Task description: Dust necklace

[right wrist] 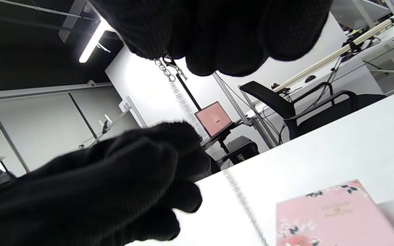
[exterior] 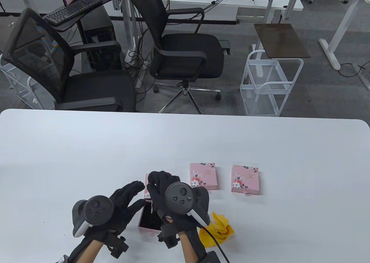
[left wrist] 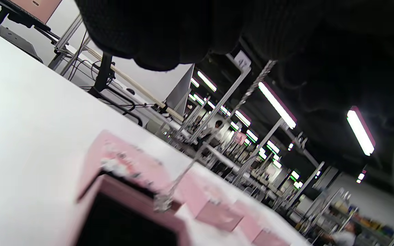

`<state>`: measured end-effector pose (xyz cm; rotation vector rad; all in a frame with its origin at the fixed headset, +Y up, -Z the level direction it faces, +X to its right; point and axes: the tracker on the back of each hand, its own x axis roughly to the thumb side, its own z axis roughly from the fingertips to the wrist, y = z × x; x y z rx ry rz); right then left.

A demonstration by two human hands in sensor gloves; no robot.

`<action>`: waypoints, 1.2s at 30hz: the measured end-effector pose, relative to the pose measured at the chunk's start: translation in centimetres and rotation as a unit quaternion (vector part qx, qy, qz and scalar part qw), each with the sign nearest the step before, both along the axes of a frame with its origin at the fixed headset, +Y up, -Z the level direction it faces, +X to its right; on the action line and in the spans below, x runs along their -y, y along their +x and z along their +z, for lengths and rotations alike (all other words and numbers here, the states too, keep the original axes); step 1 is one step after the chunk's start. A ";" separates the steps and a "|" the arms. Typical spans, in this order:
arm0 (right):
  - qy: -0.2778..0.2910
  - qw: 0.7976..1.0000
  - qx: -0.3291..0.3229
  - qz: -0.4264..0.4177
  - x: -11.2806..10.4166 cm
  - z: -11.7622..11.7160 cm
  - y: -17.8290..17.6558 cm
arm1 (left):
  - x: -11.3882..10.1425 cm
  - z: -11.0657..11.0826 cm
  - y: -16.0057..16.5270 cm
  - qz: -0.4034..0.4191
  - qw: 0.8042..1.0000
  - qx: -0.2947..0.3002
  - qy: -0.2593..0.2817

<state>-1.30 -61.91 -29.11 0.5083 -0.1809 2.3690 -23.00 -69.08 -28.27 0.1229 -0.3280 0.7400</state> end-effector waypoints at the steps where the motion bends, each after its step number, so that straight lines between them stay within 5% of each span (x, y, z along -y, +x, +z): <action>1: 0.003 1.000 -0.005 -0.011 -0.3 0.1 0.1 | -0.7 0.1 0.3 0.023 1.000 -0.002 0.009; 8: 0.029 0.998 -0.019 -0.046 -1.9 0.8 0.5 | -4.6 -0.4 2.2 0.038 0.999 -0.013 0.034; 14: 0.038 0.997 0.017 -0.059 -2.3 0.6 2.5 | -7.4 -1.2 1.4 0.010 0.998 0.036 -0.044; 25: -0.036 0.998 0.042 -0.037 -0.9 -0.3 1.9 | -6.9 -2.1 0.2 0.171 0.969 0.116 -0.133; 36: -0.081 0.995 0.039 -0.036 0.1 -0.8 1.4 | -7.2 -1.7 -0.2 0.231 0.958 0.111 -0.132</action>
